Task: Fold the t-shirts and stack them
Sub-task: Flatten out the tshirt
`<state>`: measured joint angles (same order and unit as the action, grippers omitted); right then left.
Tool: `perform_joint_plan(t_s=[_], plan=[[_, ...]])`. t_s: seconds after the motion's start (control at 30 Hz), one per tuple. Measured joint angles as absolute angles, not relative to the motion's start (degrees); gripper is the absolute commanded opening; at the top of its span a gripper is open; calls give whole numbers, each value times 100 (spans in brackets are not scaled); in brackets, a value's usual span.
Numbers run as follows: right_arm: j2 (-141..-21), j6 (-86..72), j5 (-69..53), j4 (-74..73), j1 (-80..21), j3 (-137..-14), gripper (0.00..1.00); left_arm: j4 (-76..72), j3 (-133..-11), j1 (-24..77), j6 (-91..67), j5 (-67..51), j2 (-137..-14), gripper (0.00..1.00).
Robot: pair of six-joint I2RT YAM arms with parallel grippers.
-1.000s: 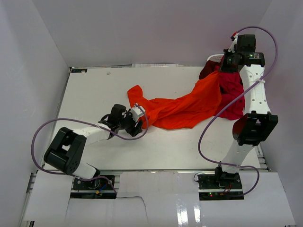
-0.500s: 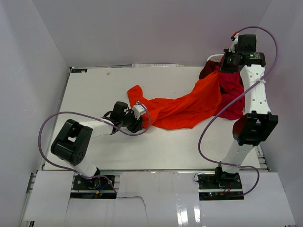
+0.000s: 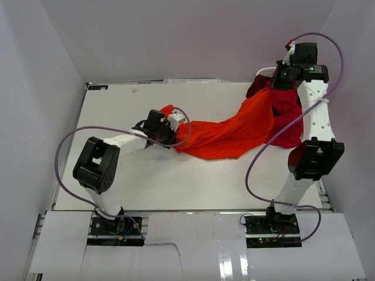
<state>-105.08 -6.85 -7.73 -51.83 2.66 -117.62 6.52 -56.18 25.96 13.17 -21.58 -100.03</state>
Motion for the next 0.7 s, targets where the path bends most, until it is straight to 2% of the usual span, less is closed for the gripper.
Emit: perform_joint_plan(t_s=[0.43,0.7], plan=[[-10180,-670,-1431,-5166,130,-11633,8,2196,-7441,2593,-613,139,-9480,0],[-9334,-532,-1308,-5092,-663,-11417,8,3050,-7968,2593,-1061,961,-8801,0]])
